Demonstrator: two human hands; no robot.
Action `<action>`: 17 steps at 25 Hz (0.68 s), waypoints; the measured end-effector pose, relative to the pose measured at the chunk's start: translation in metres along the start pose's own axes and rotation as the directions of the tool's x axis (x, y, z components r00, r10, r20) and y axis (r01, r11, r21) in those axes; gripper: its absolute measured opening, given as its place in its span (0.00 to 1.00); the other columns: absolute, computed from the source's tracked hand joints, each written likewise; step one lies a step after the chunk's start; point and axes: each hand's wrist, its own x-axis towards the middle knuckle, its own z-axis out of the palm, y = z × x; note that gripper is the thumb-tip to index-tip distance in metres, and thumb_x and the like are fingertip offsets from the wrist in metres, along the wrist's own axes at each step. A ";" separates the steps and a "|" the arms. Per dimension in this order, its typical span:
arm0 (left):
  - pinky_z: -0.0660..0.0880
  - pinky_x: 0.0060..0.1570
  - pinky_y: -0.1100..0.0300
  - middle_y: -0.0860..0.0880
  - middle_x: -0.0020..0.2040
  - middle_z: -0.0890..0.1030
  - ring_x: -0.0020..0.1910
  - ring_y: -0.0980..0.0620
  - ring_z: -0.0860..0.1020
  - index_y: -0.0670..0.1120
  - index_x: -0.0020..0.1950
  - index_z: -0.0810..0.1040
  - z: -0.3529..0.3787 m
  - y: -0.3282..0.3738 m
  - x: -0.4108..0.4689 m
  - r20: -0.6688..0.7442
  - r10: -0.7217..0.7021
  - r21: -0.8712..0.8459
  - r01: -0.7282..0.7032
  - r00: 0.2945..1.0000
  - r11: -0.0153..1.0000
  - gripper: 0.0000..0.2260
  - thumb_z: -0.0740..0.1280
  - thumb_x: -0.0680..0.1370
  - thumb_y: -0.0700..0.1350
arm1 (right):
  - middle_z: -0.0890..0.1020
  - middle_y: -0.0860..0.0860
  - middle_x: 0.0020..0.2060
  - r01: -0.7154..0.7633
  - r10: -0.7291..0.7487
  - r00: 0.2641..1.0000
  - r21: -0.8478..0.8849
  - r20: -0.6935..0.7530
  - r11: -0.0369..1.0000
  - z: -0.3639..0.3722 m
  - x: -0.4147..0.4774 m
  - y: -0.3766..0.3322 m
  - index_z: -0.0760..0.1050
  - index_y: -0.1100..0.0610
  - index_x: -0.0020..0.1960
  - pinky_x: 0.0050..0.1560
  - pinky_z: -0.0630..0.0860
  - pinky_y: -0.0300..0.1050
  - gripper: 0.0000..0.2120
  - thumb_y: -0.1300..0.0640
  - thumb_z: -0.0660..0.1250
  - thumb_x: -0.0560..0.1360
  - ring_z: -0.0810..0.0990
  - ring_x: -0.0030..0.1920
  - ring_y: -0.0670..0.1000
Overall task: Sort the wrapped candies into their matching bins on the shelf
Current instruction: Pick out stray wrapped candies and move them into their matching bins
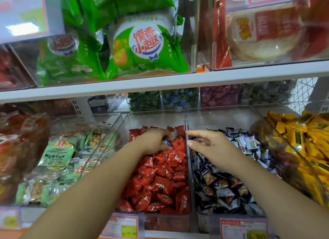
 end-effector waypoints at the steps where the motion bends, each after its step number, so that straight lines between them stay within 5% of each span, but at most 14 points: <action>1: 0.73 0.50 0.60 0.49 0.53 0.79 0.51 0.50 0.77 0.49 0.56 0.78 0.002 -0.001 0.000 -0.025 -0.002 -0.008 0.001 1.000 1.000 0.10 0.69 0.75 0.45 | 0.76 0.38 0.49 0.003 -0.003 1.000 0.002 0.005 1.000 0.000 0.000 0.000 0.72 0.44 0.64 0.35 0.67 0.19 0.16 0.51 0.64 0.76 0.74 0.36 0.26; 6: 0.69 0.38 0.74 0.53 0.46 0.80 0.44 0.55 0.77 0.49 0.52 0.79 -0.022 0.002 -0.020 -0.258 -0.055 -0.175 0.009 0.965 0.984 0.06 0.68 0.76 0.46 | 0.78 0.36 0.50 0.031 -0.030 0.998 0.026 -0.056 0.999 -0.007 -0.001 0.004 0.77 0.45 0.59 0.48 0.69 0.27 0.12 0.51 0.66 0.75 0.76 0.48 0.33; 9: 0.68 0.35 0.77 0.55 0.43 0.80 0.37 0.64 0.78 0.50 0.52 0.78 -0.046 0.033 -0.038 -0.429 -0.086 -0.431 -0.121 0.899 0.894 0.06 0.68 0.76 0.44 | 0.81 0.40 0.46 0.032 -0.023 0.964 0.030 -0.265 0.999 -0.023 -0.003 0.005 0.79 0.49 0.53 0.43 0.70 0.24 0.08 0.55 0.66 0.76 0.77 0.47 0.35; 13: 0.69 0.42 0.76 0.60 0.50 0.77 0.45 0.66 0.75 0.54 0.58 0.76 -0.045 0.089 -0.038 -0.310 0.178 -0.267 -0.266 0.934 0.926 0.11 0.67 0.76 0.49 | 0.81 0.44 0.40 0.013 0.007 0.849 0.034 -0.528 0.999 -0.043 -0.009 0.010 0.80 0.55 0.48 0.37 0.69 0.24 0.05 0.60 0.65 0.76 0.79 0.44 0.44; 17: 0.73 0.54 0.66 0.56 0.60 0.77 0.57 0.57 0.77 0.54 0.63 0.74 -0.041 0.081 -0.015 -0.310 0.070 -0.443 -0.209 0.948 0.872 0.14 0.65 0.78 0.45 | 0.81 0.43 0.42 0.024 -0.015 0.883 0.014 -0.469 1.000 -0.038 -0.014 0.010 0.80 0.52 0.50 0.41 0.72 0.28 0.06 0.58 0.65 0.76 0.78 0.44 0.42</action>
